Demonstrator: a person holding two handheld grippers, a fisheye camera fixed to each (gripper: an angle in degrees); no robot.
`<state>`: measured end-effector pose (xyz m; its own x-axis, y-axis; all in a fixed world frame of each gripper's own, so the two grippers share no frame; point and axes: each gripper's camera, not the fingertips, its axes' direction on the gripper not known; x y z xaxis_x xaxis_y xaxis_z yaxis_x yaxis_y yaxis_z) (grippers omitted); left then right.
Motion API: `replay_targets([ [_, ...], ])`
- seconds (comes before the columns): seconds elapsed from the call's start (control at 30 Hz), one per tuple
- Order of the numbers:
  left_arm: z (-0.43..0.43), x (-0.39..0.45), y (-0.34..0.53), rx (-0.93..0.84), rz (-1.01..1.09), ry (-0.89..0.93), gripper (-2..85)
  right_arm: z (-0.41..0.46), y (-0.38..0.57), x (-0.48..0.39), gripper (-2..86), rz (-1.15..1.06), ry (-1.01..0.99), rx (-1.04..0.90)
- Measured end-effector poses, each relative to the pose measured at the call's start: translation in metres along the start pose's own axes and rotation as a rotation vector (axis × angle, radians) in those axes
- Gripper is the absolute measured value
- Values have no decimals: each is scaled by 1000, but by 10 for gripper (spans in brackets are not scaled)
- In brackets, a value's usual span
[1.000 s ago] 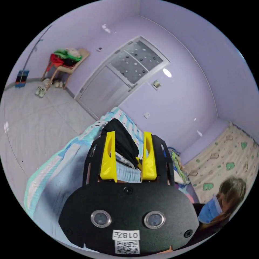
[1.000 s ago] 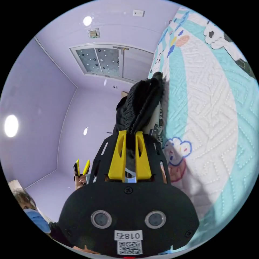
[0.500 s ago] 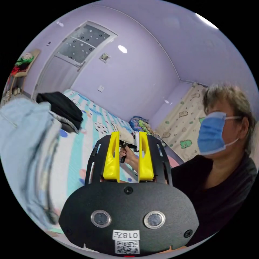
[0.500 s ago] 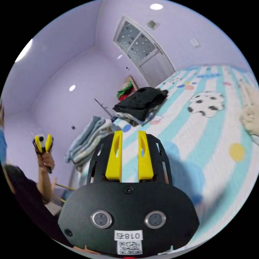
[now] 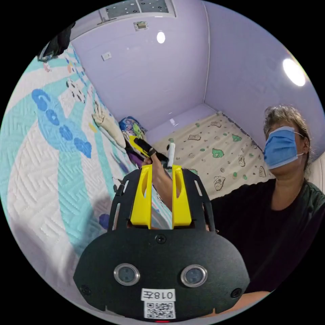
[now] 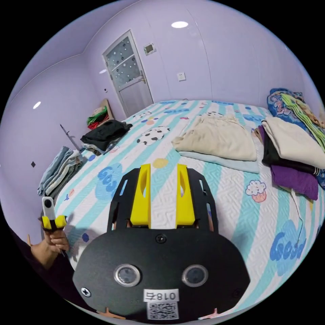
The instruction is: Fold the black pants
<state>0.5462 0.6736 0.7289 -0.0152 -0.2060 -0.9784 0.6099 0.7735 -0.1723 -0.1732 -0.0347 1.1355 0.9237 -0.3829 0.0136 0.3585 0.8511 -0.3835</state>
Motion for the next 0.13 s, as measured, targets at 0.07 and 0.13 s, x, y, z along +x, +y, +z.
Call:
replay_targets([
  [0.07, 25, 3, -22, -81, 81, 11, 79, 4, -2, 3, 101, 20, -10, 4],
  [0.13, 43, 8, -36, -136, 137, -66, 76, -2, 6, 2, 87, 38, 47, 89],
])
